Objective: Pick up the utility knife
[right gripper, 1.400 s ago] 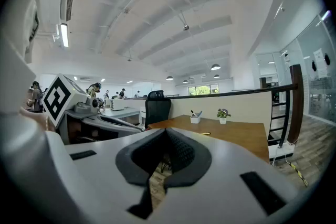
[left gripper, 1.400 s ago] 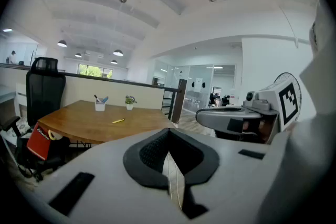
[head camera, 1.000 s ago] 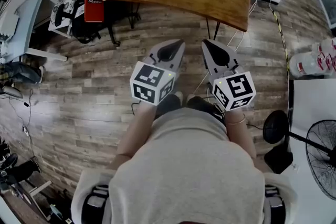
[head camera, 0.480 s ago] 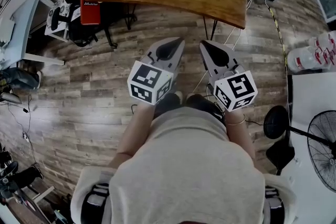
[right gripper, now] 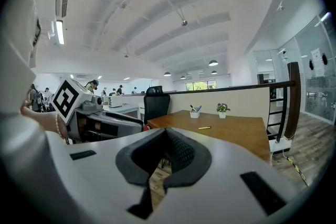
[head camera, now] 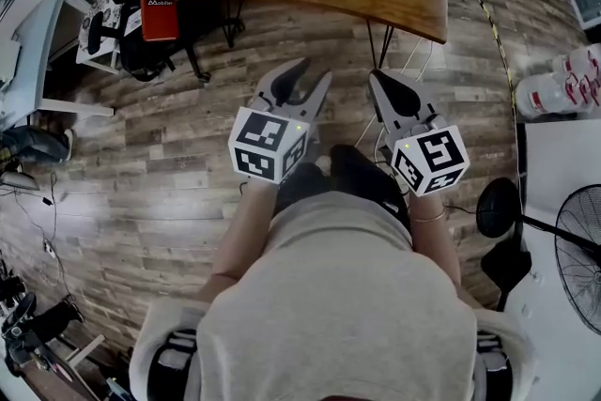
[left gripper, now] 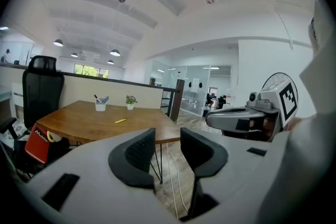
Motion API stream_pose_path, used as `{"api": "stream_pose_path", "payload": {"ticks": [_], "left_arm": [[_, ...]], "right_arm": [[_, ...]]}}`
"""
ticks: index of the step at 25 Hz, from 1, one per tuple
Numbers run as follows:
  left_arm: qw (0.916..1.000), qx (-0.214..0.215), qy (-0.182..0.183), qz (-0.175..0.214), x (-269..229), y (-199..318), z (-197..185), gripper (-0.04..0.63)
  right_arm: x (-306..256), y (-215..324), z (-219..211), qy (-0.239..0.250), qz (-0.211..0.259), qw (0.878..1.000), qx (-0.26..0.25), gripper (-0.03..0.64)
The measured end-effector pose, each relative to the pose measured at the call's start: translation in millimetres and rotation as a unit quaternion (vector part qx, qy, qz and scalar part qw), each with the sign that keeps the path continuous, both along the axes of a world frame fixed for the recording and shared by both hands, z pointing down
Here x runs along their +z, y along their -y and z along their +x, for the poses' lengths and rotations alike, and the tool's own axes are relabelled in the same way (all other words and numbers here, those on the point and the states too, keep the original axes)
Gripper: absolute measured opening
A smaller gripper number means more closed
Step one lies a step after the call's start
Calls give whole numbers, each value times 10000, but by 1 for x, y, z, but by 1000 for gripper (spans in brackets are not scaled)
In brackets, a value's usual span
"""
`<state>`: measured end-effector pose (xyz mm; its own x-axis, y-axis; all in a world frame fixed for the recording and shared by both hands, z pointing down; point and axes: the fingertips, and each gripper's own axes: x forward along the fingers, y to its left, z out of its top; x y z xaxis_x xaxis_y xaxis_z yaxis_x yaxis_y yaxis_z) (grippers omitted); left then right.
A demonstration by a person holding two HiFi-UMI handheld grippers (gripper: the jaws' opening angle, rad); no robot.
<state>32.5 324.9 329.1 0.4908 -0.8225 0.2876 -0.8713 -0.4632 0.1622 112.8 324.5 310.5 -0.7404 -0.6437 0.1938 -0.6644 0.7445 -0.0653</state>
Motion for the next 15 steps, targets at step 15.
{"api": "stream_pose_path", "payload": {"ticks": [15], "left_arm": [[9990, -255, -128, -335, 28, 77, -35, 238]], "right_arm": [[12, 92, -42, 8, -63, 9990, -447, 12]]}}
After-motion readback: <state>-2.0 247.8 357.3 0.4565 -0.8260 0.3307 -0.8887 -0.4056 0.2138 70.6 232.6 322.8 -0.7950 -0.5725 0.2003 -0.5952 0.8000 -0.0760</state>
